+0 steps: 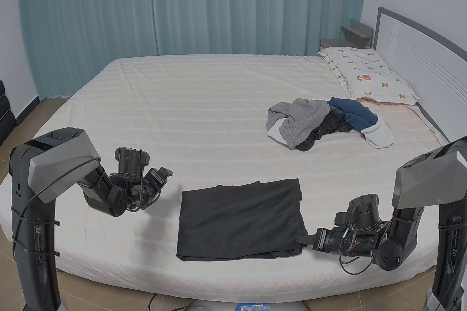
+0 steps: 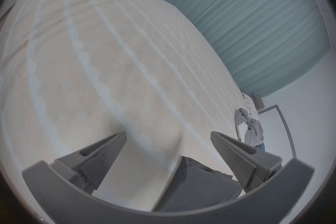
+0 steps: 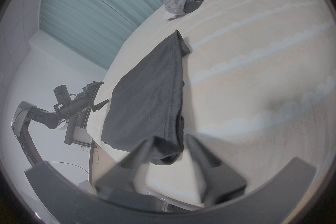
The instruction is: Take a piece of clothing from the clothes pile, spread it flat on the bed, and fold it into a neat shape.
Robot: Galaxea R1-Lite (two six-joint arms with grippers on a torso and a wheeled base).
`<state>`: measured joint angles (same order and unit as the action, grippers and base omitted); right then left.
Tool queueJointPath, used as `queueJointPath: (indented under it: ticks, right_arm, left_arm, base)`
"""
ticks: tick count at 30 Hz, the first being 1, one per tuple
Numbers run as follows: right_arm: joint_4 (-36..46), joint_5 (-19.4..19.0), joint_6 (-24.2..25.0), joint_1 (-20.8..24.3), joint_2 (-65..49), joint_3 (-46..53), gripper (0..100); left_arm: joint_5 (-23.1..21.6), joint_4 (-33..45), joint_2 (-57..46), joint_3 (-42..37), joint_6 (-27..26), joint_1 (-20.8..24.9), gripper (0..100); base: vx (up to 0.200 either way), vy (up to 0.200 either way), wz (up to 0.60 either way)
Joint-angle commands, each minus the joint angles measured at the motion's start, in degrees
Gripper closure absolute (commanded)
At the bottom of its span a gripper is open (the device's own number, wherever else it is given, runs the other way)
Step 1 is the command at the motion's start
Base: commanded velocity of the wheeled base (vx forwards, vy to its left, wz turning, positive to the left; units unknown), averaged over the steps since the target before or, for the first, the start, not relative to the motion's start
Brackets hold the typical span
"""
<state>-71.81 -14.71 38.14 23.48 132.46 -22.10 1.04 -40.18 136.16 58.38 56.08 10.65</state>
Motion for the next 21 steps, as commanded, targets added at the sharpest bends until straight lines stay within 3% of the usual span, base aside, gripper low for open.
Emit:
queueJointPath:
  ticks: [1, 21]
  right_arm:
    - [0.01, 0.04, -0.09, -0.28, -0.19, 0.92, 100]
    - [-0.08, 0.39, -3.16, -1.33, -2.3, 5.31, 100]
  left_arm:
    - [0.02, -0.07, -0.1, 0.07, 0.0, -0.02, 0]
    - [0.02, -0.16, -0.1, 0.07, 0.0, -0.02, 0]
  base:
    - [0.0, 0.0, 0.0]
    - [0.0, 0.0, 0.0]
